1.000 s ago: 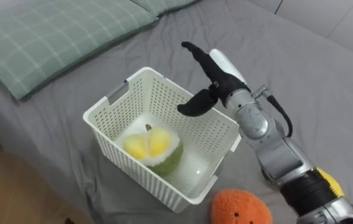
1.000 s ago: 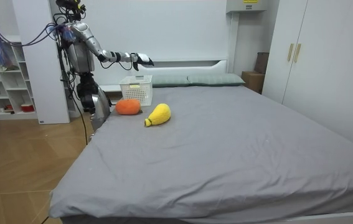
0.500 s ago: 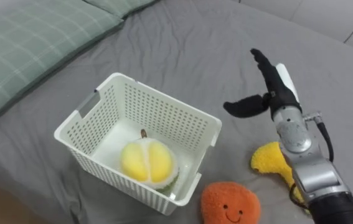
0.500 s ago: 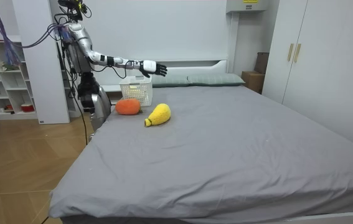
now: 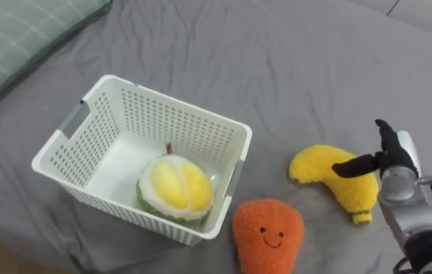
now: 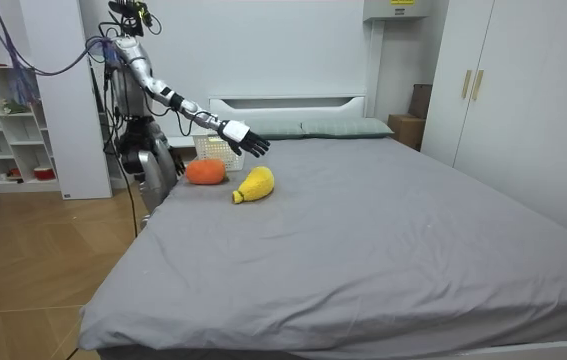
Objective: Collect toys from the bed
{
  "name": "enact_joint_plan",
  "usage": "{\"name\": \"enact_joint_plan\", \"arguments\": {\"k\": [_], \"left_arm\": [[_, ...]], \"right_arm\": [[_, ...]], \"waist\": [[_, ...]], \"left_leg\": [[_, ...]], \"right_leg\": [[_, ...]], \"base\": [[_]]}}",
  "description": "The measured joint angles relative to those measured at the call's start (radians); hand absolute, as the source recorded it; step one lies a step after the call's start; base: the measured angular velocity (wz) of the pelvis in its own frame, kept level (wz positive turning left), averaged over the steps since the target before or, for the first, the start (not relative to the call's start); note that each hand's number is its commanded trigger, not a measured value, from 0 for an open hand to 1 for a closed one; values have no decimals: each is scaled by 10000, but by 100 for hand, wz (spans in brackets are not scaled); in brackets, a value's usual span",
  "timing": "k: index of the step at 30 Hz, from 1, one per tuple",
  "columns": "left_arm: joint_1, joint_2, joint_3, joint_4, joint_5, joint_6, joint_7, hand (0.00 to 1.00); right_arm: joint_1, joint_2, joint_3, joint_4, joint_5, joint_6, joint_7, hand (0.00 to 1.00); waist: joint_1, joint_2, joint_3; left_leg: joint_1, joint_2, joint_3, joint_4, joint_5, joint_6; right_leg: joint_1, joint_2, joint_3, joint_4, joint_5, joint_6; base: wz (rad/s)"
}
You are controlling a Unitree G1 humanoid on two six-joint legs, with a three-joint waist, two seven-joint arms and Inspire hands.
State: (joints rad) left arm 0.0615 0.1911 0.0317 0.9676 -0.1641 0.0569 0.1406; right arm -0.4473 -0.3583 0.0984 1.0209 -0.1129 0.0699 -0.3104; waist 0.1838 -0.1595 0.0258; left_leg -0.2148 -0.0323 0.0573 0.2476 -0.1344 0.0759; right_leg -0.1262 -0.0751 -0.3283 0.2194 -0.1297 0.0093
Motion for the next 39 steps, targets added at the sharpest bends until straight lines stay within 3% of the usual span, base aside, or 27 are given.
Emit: {"name": "enact_joint_plan", "arguments": {"k": [7,13,21,28,29,30,31,32,39], "left_arm": [[-467,88,-555,477,-278,-278,8,0],[-662,142,-844,558,-1133,-281,3,0],[-1169,148,-1413,546,-1337,-349,5,0],[-1204,148,-1555,538,-1608,-361,2,0],[-1206,148,-1556,538,-1610,-361,1,0],[-1207,150,-1556,541,-1612,-361,-3,0],[-1204,151,-1559,540,-1605,-362,-23,0],[-1203,150,-1563,532,-1605,-361,-41,0],[-1131,219,-1768,331,-1967,-336,-171,0]], "right_arm": [[-496,-226,472,1864,-588,-322,-372,0],[-1003,-640,758,2679,-523,-370,-733,0],[-1414,-791,794,3089,-516,-374,-1150,0],[-1418,-1007,1060,3108,-520,-372,-1333,0],[-1418,-1033,1072,3108,-521,-372,-1348,45],[-1418,-1051,1083,3125,-514,-374,-1371,55],[-1422,-1058,1082,3166,-512,-374,-1399,92],[-1427,-1082,1081,3199,-520,-373,-1433,100],[-1639,-1799,1037,3363,-589,-344,-1904,100]], "waist": [[344,303,194],[652,397,254],[666,534,357],[704,675,428],[706,696,436],[712,724,434],[710,743,425],[709,758,416],[639,876,380]], "left_leg": [[-1078,41,9,210,5,-1],[-1795,55,-44,215,15,-13],[-2100,39,-77,250,15,-14],[-2167,39,-85,249,14,-13],[-2174,38,-93,249,14,-13],[-2195,37,-103,250,14,-13],[-2226,32,-114,253,14,-13],[-2256,31,-123,253,14,-13],[-2772,22,-215,535,38,-1]], "right_leg": [[-1058,33,17,12,62,-42],[-1746,50,-22,7,63,-45],[-2006,33,-69,8,62,-43],[-2079,30,-58,14,61,-43],[-2086,28,-58,20,61,-43],[-2108,30,-55,25,61,-43],[-2133,28,-56,28,61,-43],[-2166,28,-55,39,61,-43],[-2662,-111,-201,411,55,-43]], "base": [[-2],[2],[2],[0],[0],[0],[0],[0],[4]]}}
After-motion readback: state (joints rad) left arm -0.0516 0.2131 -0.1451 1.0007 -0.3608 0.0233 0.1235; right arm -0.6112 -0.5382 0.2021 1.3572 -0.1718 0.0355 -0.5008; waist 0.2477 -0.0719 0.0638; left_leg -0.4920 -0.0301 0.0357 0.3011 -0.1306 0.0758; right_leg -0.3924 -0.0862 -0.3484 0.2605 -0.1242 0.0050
